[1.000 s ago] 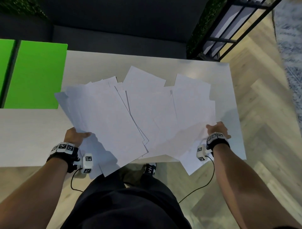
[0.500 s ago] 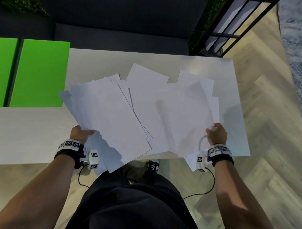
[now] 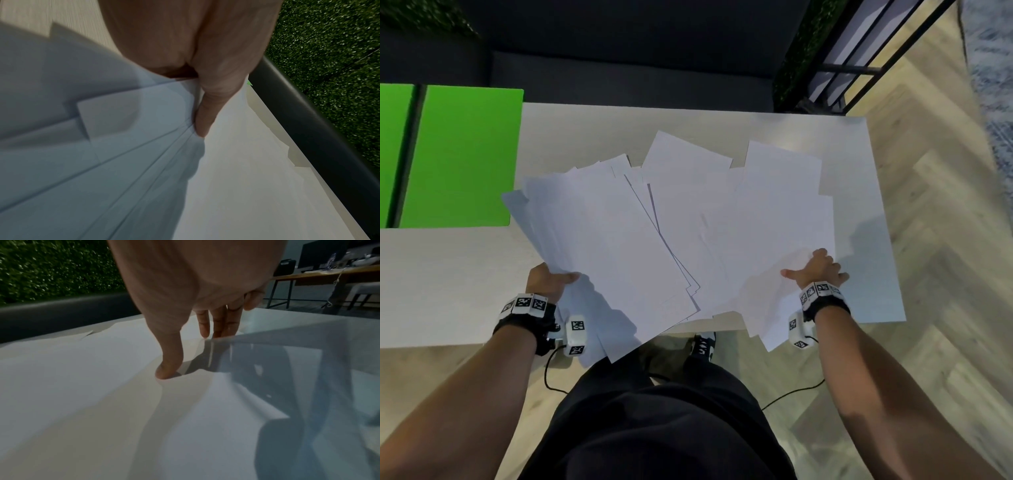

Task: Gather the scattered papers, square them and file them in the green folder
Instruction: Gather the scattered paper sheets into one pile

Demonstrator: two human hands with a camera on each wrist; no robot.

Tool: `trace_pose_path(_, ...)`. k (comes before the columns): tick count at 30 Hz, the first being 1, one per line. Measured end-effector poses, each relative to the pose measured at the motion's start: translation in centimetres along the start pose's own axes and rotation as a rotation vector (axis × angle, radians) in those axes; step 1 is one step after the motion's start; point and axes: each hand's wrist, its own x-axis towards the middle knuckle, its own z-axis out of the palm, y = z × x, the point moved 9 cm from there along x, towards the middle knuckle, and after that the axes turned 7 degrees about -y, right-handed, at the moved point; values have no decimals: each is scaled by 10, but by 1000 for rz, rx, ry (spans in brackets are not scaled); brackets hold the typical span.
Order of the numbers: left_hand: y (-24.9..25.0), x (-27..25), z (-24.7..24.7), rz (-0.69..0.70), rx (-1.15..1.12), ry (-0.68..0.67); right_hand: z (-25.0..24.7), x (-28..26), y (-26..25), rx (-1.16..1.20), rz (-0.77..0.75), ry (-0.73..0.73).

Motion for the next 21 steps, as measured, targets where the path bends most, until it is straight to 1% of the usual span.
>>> trace_pose_path(3,-1,1,1,1,-19,-1,-11,4,-3,14,-20,-22)
trace_pose_path(7,-2,2,4,2,-57,-10,-15,8,-3,347,-96,-87)
trace_pose_path(9,-2,2,6,-4,-90,-14,-23,5,-1,452,-133,-72)
trace_pose_path(12,-3,0,7,-12,-114,-22,-32,5,11,555,-115,-42)
trace_pose_path(16,-6,2,9,-7,-140,-25,-19,2,17,625,23,-58)
trace_pose_path(18,-8,4,10,-1,-149,-27,-8,-5,6,654,121,-49)
trace_pose_path(21,-12,9,9,-15,-158,-23,7,-21,-20,592,276,-78)
